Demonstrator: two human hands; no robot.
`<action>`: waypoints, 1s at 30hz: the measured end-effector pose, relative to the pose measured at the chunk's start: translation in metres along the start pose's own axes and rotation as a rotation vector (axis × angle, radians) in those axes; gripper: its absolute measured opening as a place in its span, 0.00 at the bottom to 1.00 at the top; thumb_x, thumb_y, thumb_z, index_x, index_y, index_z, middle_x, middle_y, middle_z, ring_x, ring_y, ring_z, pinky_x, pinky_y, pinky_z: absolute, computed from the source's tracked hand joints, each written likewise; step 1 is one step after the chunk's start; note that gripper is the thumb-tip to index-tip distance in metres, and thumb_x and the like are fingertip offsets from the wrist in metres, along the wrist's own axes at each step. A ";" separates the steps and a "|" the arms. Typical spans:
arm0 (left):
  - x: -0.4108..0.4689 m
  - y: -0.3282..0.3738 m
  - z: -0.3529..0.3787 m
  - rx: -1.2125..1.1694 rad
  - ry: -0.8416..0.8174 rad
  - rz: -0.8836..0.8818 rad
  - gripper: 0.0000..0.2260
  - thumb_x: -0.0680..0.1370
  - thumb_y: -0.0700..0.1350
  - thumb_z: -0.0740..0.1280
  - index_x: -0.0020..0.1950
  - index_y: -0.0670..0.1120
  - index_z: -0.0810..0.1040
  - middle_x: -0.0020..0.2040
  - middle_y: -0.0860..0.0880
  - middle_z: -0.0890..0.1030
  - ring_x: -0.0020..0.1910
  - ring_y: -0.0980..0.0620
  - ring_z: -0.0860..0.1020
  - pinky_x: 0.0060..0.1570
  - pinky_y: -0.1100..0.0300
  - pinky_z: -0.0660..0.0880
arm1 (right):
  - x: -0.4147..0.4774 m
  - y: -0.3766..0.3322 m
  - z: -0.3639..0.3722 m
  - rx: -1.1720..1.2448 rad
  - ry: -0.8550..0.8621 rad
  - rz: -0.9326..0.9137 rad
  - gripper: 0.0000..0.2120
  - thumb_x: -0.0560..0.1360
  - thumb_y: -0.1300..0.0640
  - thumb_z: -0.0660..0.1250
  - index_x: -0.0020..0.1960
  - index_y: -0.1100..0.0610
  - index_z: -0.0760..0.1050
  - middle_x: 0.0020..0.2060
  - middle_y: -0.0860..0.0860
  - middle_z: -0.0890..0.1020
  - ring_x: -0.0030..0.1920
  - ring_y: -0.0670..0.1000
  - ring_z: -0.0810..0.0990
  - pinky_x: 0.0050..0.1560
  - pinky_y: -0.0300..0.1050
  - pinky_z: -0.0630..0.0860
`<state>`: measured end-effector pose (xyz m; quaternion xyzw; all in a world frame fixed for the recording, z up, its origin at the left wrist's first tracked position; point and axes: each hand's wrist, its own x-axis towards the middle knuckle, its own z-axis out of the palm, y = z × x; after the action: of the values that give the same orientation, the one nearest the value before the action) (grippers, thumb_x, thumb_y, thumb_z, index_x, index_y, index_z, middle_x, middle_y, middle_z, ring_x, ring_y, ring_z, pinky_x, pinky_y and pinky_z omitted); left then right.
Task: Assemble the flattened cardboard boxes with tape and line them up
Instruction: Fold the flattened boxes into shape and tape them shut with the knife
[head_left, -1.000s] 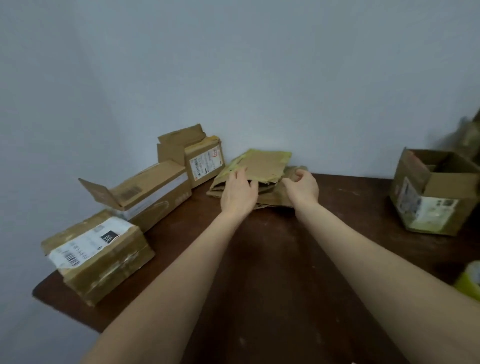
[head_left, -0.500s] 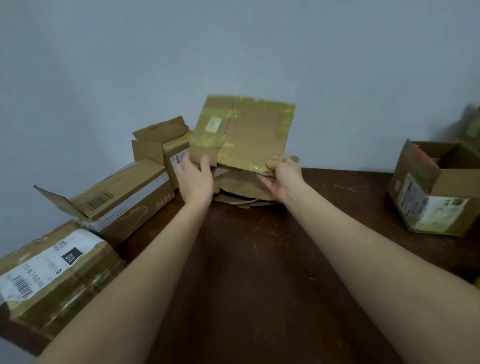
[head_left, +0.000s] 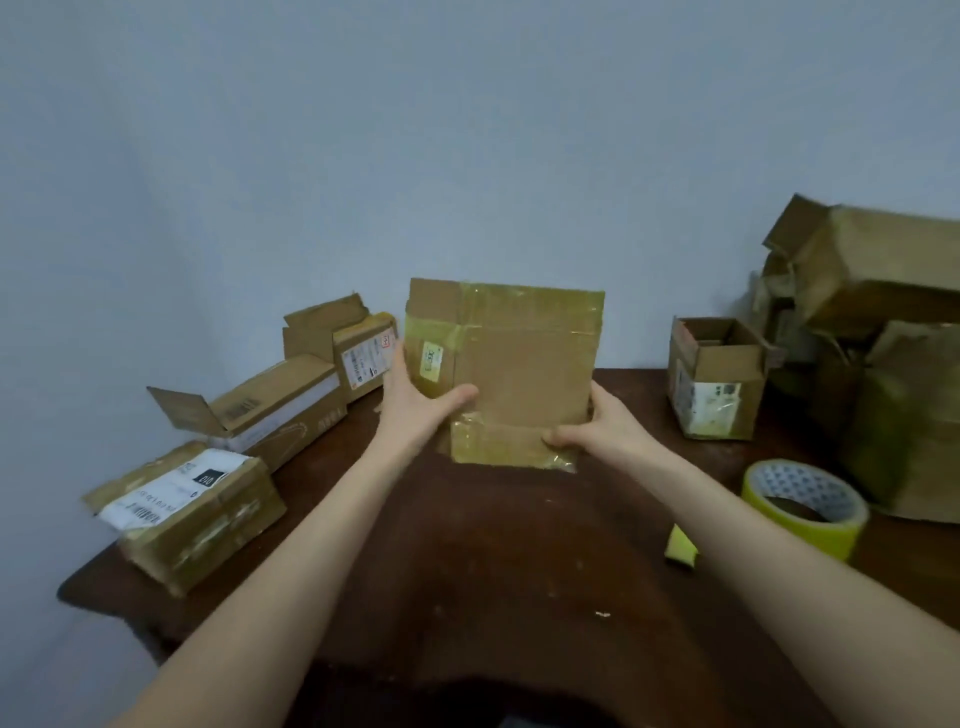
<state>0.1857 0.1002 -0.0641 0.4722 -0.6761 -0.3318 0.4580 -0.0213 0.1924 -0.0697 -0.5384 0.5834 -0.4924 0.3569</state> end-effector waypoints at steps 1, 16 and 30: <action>-0.012 0.000 0.003 0.002 -0.038 0.013 0.50 0.66 0.56 0.77 0.78 0.52 0.48 0.77 0.48 0.56 0.75 0.49 0.59 0.73 0.47 0.59 | -0.010 0.001 -0.002 -0.005 0.018 -0.025 0.25 0.69 0.62 0.75 0.60 0.48 0.67 0.48 0.40 0.77 0.48 0.41 0.77 0.44 0.32 0.74; -0.068 -0.008 0.011 -0.291 -0.171 0.093 0.47 0.59 0.61 0.79 0.72 0.70 0.56 0.71 0.54 0.69 0.67 0.52 0.71 0.62 0.48 0.74 | -0.060 0.029 0.010 -0.237 0.181 -0.247 0.42 0.73 0.47 0.70 0.78 0.45 0.48 0.75 0.46 0.58 0.72 0.48 0.63 0.70 0.54 0.65; -0.067 -0.002 0.010 -0.277 -0.136 0.017 0.35 0.67 0.64 0.72 0.68 0.47 0.69 0.60 0.51 0.77 0.60 0.51 0.77 0.54 0.59 0.75 | -0.060 0.025 -0.008 -0.574 0.135 -0.318 0.36 0.67 0.28 0.61 0.72 0.41 0.62 0.74 0.41 0.54 0.57 0.51 0.76 0.56 0.56 0.77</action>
<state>0.1857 0.1627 -0.0896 0.3752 -0.6571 -0.4494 0.4748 -0.0262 0.2515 -0.0988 -0.6672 0.6294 -0.3923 0.0700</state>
